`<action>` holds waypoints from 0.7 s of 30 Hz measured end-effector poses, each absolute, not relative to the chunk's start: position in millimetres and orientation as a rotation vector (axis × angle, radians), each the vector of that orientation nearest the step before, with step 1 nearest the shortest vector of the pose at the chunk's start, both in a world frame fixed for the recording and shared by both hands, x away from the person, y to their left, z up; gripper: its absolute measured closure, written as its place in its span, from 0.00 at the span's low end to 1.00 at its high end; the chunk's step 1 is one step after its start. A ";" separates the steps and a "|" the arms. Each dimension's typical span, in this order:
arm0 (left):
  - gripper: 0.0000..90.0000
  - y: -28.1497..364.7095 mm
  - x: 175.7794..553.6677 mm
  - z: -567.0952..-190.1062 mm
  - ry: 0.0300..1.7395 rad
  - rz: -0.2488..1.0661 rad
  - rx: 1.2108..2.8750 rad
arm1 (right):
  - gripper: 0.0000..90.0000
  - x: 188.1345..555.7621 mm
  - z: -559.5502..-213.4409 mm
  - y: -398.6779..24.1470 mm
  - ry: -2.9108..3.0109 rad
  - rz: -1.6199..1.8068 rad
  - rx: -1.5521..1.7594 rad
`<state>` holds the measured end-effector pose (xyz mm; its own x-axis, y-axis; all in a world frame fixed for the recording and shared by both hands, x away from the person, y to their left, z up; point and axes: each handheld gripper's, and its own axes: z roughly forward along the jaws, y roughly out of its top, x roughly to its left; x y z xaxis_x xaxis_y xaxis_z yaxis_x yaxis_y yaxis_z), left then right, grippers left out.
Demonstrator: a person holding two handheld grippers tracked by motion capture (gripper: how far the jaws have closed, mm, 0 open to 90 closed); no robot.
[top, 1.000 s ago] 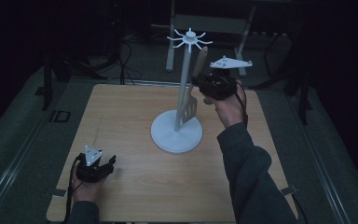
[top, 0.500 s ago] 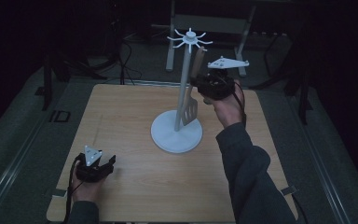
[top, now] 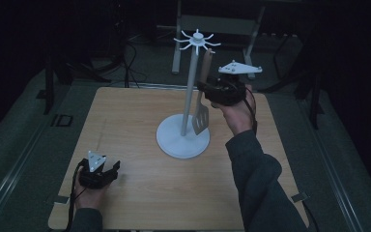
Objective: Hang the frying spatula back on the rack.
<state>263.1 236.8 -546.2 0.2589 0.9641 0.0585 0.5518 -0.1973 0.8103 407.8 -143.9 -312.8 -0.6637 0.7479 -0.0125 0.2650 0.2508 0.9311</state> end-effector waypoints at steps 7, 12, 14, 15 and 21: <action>0.46 236.6 263.2 -546.3 1.376 0.774 1.854 | 0.48 406.7 -321.2 -145.7 2.069 1.378 0.927; 0.46 236.5 263.3 -546.3 1.376 0.774 1.855 | 0.43 405.3 -324.2 -148.9 2.063 1.380 0.941; 0.46 236.4 263.3 -546.4 1.376 0.773 1.855 | 0.41 404.0 -325.4 -150.1 2.064 1.383 0.944; 0.46 236.5 263.3 -546.3 1.376 0.773 1.856 | 0.40 403.1 -326.2 -150.9 2.067 1.388 0.947; 0.46 236.0 263.4 -546.6 1.376 0.774 1.855 | 0.38 399.3 -331.3 -154.4 2.074 1.393 0.948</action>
<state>263.4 236.0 -546.6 0.2605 0.9636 0.0596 0.5516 -0.1992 0.8100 399.3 -154.4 -331.3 -0.6540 0.7565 -0.0008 0.2853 0.2477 0.9259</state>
